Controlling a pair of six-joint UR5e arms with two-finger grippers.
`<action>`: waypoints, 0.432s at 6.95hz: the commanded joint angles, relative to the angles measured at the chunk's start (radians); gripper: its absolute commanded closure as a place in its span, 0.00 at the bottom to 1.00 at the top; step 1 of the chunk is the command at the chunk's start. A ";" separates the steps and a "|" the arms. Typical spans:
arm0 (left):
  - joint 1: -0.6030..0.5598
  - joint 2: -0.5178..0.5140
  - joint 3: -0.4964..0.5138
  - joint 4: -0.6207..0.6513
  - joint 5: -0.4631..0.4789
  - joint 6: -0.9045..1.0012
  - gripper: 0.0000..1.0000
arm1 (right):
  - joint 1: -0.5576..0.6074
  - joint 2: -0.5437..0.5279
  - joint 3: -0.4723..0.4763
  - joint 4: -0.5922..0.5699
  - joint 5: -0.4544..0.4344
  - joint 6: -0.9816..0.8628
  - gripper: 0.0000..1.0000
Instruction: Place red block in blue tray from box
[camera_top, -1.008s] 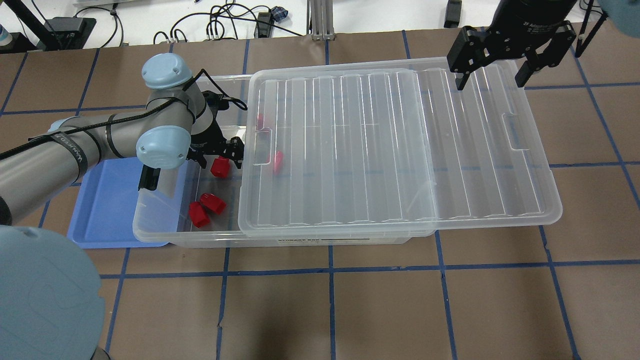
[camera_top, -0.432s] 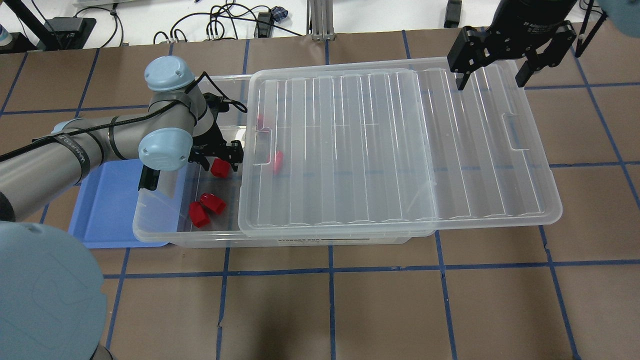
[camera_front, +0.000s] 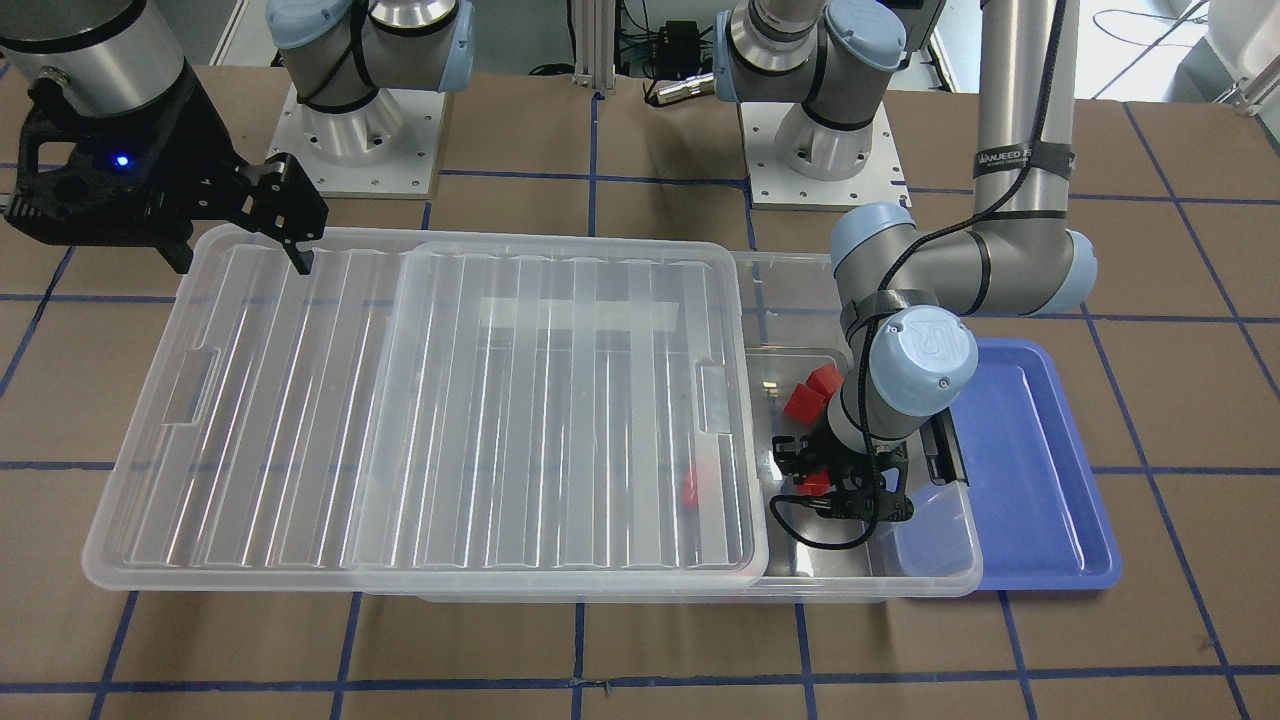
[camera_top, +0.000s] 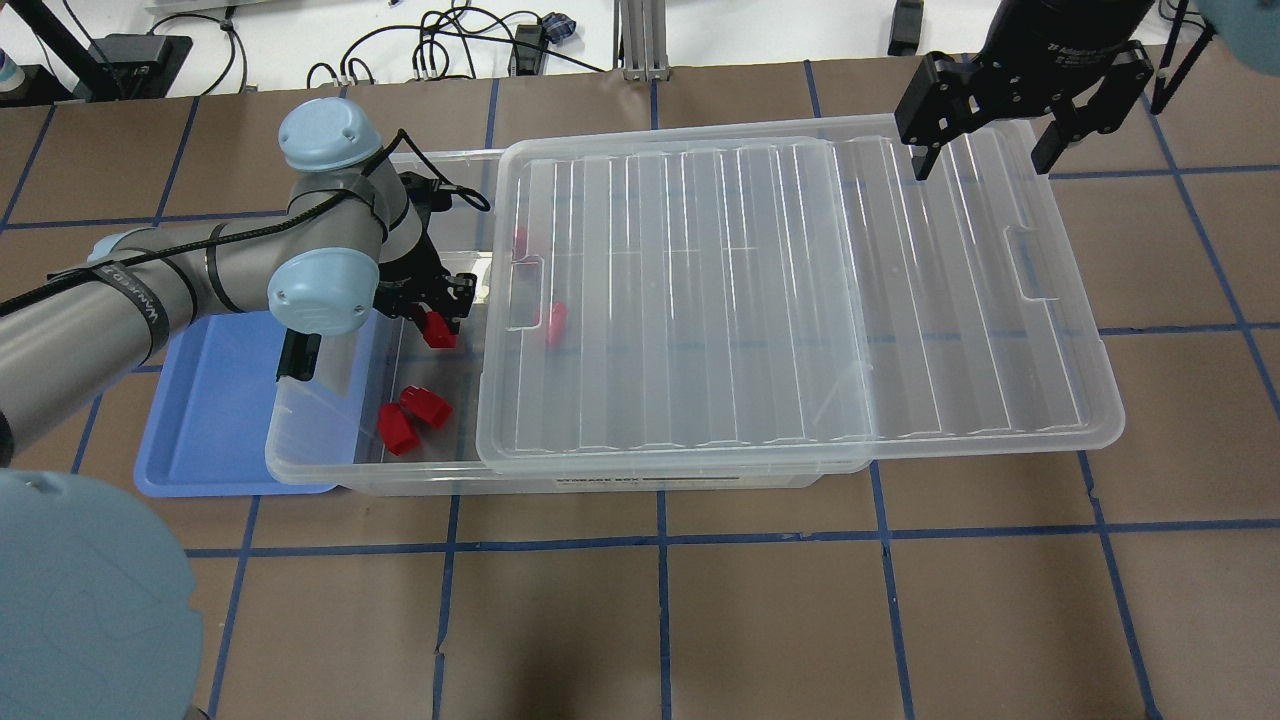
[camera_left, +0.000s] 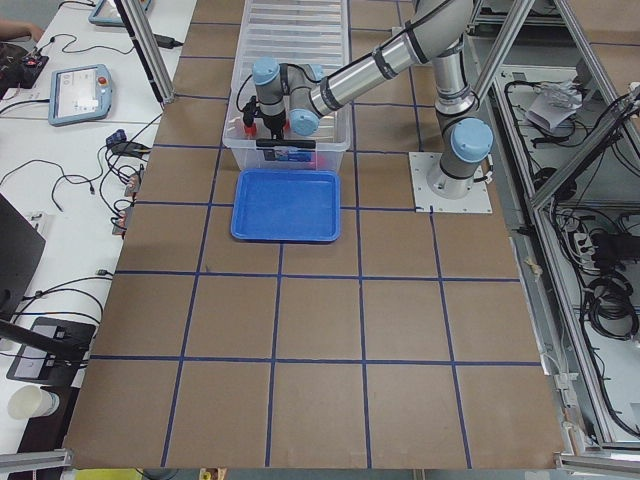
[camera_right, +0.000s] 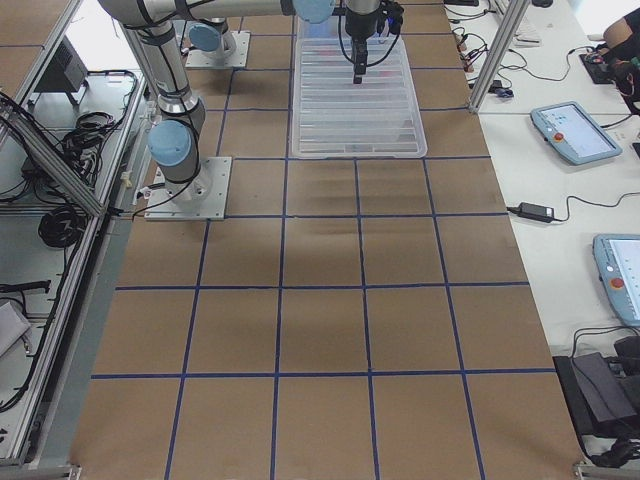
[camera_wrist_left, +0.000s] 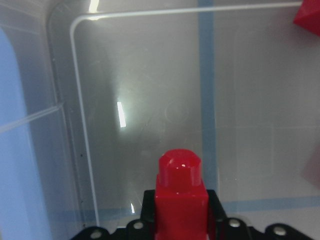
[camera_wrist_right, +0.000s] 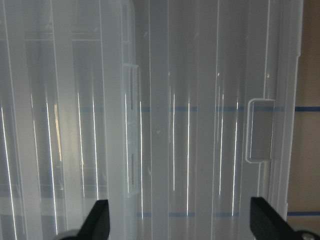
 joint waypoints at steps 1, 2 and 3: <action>0.000 0.020 0.013 -0.005 -0.006 -0.026 0.72 | 0.000 0.000 0.001 0.000 0.000 -0.002 0.00; -0.001 0.041 0.022 -0.037 -0.008 -0.029 0.72 | 0.000 0.000 0.001 0.000 0.000 0.000 0.00; -0.003 0.057 0.049 -0.063 -0.008 -0.031 0.72 | 0.000 0.000 0.003 0.000 0.000 -0.002 0.00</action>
